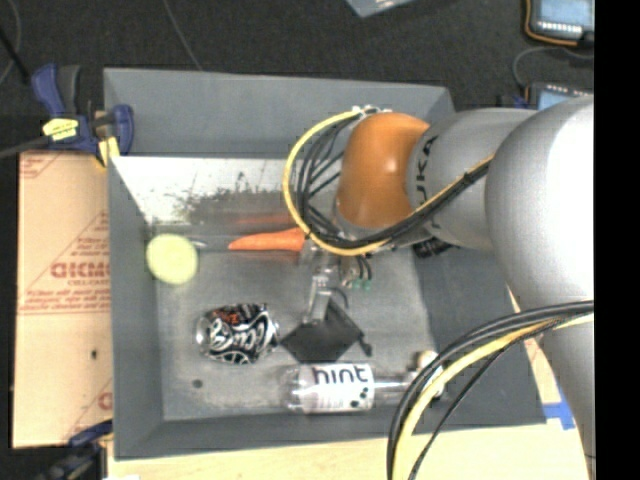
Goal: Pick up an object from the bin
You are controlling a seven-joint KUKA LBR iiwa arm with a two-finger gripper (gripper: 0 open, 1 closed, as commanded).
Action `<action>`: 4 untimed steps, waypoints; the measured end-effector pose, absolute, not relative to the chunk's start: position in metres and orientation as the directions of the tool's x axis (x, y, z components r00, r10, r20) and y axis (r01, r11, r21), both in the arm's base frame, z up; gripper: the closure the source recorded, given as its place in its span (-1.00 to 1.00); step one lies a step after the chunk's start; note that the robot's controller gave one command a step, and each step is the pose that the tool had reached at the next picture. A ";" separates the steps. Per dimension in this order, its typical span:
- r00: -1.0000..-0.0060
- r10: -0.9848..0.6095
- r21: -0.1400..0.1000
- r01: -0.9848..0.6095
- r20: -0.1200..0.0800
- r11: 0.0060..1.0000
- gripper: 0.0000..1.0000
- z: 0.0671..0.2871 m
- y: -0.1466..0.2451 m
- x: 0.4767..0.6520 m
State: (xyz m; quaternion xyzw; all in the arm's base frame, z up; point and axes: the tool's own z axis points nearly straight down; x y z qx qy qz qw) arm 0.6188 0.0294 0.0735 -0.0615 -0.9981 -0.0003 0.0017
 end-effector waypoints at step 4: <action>-0.955 0.297 0.002 0.297 -0.002 0.955 -1.00 0.071 0.038 0.576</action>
Offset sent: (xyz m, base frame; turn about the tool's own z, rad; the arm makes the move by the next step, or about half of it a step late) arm -0.0428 0.0129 -0.0035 0.0818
